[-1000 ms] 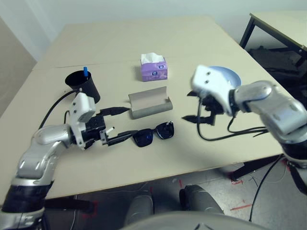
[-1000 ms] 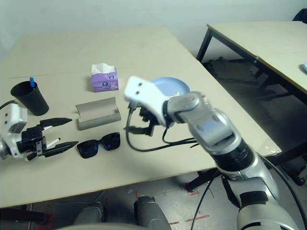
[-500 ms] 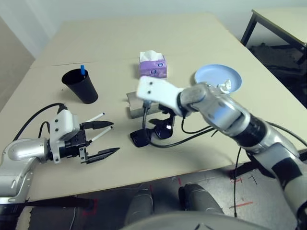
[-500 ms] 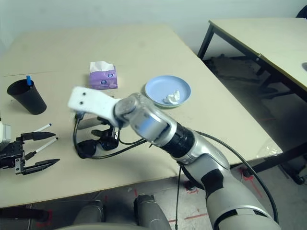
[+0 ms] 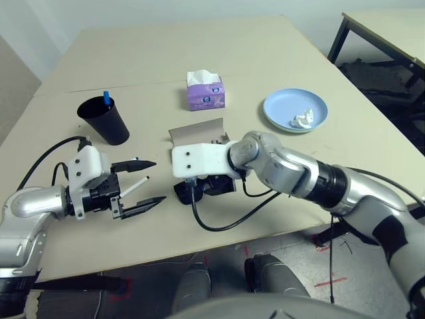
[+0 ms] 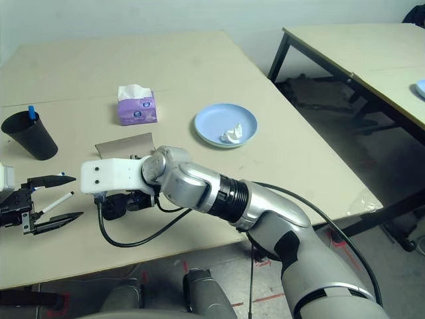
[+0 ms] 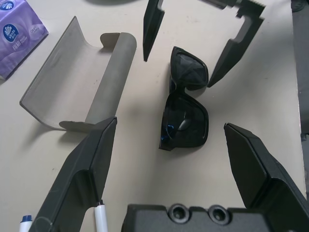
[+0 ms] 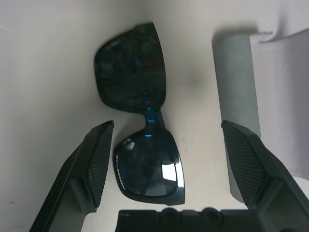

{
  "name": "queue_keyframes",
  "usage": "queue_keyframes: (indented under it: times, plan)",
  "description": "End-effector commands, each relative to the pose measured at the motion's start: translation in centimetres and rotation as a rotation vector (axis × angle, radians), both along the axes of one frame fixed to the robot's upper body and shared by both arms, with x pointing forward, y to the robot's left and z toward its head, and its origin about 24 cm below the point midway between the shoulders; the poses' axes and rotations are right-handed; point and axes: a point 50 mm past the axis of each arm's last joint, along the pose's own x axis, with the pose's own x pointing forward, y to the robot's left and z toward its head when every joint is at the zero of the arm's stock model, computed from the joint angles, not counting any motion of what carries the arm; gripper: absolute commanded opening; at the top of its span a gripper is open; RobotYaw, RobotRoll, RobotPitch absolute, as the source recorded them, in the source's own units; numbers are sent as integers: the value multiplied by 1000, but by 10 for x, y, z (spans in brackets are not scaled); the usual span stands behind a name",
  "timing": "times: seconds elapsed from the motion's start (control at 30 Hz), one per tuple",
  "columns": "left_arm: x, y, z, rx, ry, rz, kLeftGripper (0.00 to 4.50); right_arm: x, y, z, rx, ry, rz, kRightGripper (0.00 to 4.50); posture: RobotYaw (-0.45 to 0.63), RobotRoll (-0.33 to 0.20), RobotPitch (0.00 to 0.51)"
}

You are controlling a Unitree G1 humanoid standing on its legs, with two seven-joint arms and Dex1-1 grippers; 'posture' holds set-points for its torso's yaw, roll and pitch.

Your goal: Organize and tidy the items on the table.

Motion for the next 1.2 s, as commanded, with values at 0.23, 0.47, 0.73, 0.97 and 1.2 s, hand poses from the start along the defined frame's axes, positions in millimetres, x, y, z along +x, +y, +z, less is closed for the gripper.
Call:
queue_keyframes:
  times: [0.23,0.47,0.73,0.97,1.2]
  plan:
    - [2,4,1,15,-4,11,4500,2,14,-4,58,-15,-1,4474,-3,0,91]
    - [2,3,0,10,-9,13,4500,0,11,-11,23,9,15,4474,-1,0,92]
    - [2,2,1,8,-10,12,4500,1,12,-15,24,9,8,4474,-3,0,96]
    - [3,1,1,6,-15,11,4500,-1,20,-14,84,25,14,3552,-3,0,95]
    - [4,1,4,-24,-31,27,4500,-2,11,-2,300,164,-100,2163,3,0,96]
